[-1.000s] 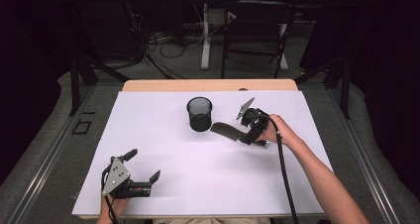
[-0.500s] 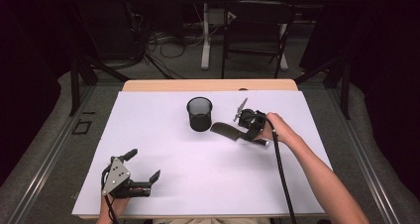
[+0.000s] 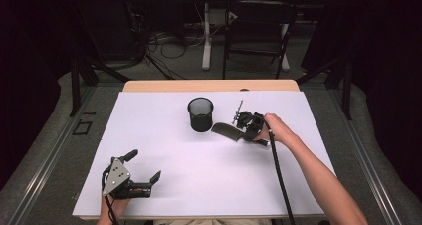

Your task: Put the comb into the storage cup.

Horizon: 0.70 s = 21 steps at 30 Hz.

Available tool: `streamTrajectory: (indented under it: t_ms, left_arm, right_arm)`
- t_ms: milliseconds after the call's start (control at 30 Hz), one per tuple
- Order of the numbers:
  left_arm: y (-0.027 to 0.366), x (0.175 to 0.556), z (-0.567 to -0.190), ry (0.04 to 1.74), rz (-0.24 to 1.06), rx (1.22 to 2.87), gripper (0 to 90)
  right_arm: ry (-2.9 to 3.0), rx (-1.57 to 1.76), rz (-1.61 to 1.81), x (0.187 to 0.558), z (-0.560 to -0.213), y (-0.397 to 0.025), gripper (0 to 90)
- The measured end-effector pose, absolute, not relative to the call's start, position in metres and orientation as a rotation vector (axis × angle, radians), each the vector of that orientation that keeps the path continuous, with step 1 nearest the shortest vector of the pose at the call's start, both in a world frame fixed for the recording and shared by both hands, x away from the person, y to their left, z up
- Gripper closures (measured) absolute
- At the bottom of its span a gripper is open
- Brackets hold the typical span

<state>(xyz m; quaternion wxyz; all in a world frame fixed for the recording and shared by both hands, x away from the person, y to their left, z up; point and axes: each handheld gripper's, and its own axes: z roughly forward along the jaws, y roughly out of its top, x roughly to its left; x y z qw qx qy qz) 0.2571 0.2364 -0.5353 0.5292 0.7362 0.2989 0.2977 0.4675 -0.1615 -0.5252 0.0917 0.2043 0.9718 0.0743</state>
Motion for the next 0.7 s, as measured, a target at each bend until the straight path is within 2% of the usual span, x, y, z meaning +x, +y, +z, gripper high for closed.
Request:
streamTrajectory:
  t_ms: [700]
  left_arm:
    - [0.2358, 0.2577, -0.536, 0.713, 0.706, 1.768, 0.0]
  right_arm:
    - [2.908, 0.64, 0.196, 0.471, -0.5264, -0.1605, 72.6]
